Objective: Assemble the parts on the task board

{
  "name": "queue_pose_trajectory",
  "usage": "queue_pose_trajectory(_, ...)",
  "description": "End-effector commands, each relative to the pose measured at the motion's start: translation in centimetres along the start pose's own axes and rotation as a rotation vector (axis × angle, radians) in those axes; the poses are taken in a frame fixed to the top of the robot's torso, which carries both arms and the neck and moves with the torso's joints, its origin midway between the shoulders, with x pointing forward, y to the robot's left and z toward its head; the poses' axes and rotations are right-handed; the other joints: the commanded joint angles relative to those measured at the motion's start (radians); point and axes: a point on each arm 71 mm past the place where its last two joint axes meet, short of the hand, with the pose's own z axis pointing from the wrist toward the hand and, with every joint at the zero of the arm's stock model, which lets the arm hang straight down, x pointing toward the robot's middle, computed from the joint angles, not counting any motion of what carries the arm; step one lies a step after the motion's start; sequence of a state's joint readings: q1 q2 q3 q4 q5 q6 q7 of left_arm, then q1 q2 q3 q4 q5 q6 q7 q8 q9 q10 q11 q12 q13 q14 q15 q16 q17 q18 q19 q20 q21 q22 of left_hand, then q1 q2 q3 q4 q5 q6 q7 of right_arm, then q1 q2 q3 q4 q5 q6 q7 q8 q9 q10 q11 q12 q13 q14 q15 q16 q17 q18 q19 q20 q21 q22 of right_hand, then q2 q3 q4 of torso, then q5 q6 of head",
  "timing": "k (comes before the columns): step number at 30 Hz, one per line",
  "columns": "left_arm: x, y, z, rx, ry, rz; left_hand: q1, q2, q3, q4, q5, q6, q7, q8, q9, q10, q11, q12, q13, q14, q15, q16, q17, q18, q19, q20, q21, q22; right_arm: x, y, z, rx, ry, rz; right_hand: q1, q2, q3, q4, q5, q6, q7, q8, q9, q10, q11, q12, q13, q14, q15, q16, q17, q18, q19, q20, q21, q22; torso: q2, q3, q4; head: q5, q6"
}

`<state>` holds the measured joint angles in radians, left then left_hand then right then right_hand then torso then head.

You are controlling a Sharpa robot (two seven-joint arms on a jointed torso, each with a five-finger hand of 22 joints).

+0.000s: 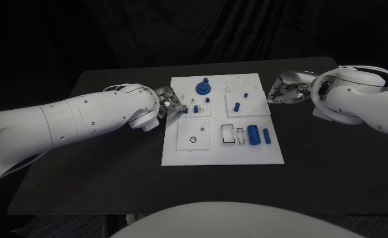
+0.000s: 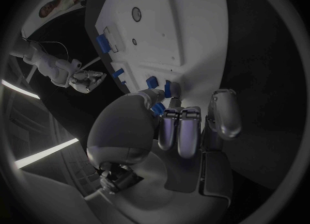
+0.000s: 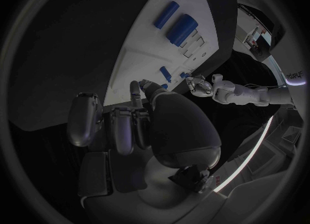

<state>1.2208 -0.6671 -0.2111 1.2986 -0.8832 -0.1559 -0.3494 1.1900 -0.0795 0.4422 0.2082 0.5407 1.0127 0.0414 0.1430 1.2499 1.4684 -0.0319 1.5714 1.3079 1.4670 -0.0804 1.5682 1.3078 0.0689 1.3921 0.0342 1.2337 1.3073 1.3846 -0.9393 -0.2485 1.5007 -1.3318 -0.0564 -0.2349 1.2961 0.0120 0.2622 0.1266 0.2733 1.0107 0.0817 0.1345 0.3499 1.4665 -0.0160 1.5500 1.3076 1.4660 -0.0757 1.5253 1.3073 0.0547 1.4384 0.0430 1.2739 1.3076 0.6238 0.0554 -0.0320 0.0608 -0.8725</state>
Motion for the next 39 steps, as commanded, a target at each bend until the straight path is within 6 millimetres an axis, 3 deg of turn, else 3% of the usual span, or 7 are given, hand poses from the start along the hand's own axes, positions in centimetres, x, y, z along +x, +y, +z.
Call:
queue_pose_trajectory(1,0.64,0.04,0.09,0.0,0.034,0.004,-0.004,0.009,0.007,-0.002,-0.002,-0.003,-0.002,-0.002,-0.001,0.102,0.001,-0.001,0.263,0.104,0.004,0.003,0.263,0.011,-0.009,0.002,-0.008,0.156,0.15,-0.1,-0.02,0.011,0.007,-0.002,0.008,0.003,0.0,-0.004,0.0,0.006,-0.002,0.0,0.001,0.076,0.009,-0.004,0.236,0.088,0.009,-0.003,0.218,0.013,-0.007,0.002,-0.002,0.167,0.0,-0.0002,0.0009,0.0,0.0)
queue_pose_trajectory(17,0.8,-0.03,0.11,0.002,0.038,0.004,-0.003,0.01,0.009,-0.005,-0.006,-0.005,-0.001,-0.003,-0.002,0.102,0.002,-0.001,0.263,0.104,0.004,0.003,0.263,0.011,-0.01,0.002,-0.01,0.156,0.17,-0.15,-0.01,0.013,0.011,-0.003,0.007,0.004,0.001,-0.006,0.0,0.006,-0.001,-0.001,0.002,0.074,0.01,-0.006,0.234,0.087,0.01,-0.005,0.217,0.014,-0.008,0.002,-0.005,0.166,0.0,-0.0003,0.0,0.002,0.0)
queue_pose_trajectory(20,0.89,-0.1,0.15,0.003,0.043,0.007,-0.038,0.016,-0.012,0.011,-0.13,-0.007,0.004,-0.012,-0.015,0.102,0.007,-0.001,0.263,0.104,0.009,0.003,0.263,0.011,-0.011,0.007,-0.014,0.155,0.18,-0.12,0.0,0.013,0.012,-0.003,0.007,0.004,0.001,-0.006,0.0,0.006,-0.001,-0.001,0.002,0.074,0.01,-0.006,0.234,0.087,0.01,-0.005,0.217,0.014,-0.008,0.002,-0.005,0.166,0.0,-0.0005,-0.0004,0.002,0.0)
queue_pose_trajectory(22,0.91,-0.13,0.17,0.004,0.045,0.007,-0.066,0.016,-0.036,0.032,-0.17,-0.007,0.008,-0.02,-0.027,0.102,0.011,-0.001,0.263,0.104,0.012,0.003,0.263,0.011,-0.01,0.009,-0.015,0.155,0.18,-0.12,0.01,0.013,0.012,-0.003,0.007,0.004,0.001,-0.006,0.0,0.006,-0.001,-0.001,0.002,0.074,0.01,-0.006,0.234,0.087,0.01,-0.005,0.217,0.014,-0.008,0.002,-0.005,0.166,0.001,-0.0005,-0.001,0.003,0.0)
queue_pose_trajectory(24,0.92,-0.14,0.2,0.005,0.045,0.008,-0.092,0.021,-0.071,0.054,-0.25,-0.003,0.011,-0.033,-0.051,0.102,0.014,-0.001,0.263,0.104,0.015,0.003,0.263,0.011,-0.01,0.012,-0.016,0.155,0.18,-0.14,0.01,0.013,0.012,-0.003,0.007,0.004,0.001,-0.006,0.0,0.006,-0.001,-0.001,0.002,0.074,0.01,-0.006,0.234,0.087,0.01,-0.005,0.217,0.014,-0.008,0.002,-0.005,0.166,0.0,-0.0007,-0.0008,0.003,0.0)
queue_pose_trajectory(28,0.91,-0.05,0.21,0.004,0.049,0.009,-0.111,0.027,-0.115,0.074,-0.295,-0.002,0.017,-0.049,-0.079,0.102,0.019,-0.001,0.263,0.104,0.019,0.003,0.263,0.012,-0.01,0.016,-0.02,0.155,0.18,-0.17,-0.01,0.014,0.012,-0.003,0.007,0.004,0.001,-0.006,0.0,0.006,-0.001,-0.001,0.002,0.074,0.01,-0.006,0.234,0.087,0.01,-0.005,0.217,0.014,-0.008,0.002,-0.005,0.166,0.0,-0.0007,-0.0002,0.002,0.0)
queue_pose_trajectory(39,0.96,0.01,0.21,0.014,0.054,0.009,-0.149,0.031,-0.201,0.081,-0.347,-0.011,0.024,-0.054,-0.099,0.102,0.026,-0.001,0.263,0.104,0.025,0.003,0.263,0.011,-0.008,0.022,-0.019,0.156,0.2,-0.13,0.03,0.014,0.014,-0.004,0.007,0.004,0.001,-0.006,0.0,0.006,-0.001,-0.001,0.002,0.074,0.01,-0.006,0.234,0.087,0.01,-0.005,0.217,0.014,-0.008,0.002,-0.005,0.166,0.0,-0.0003,-0.0004,0.002,0.0)
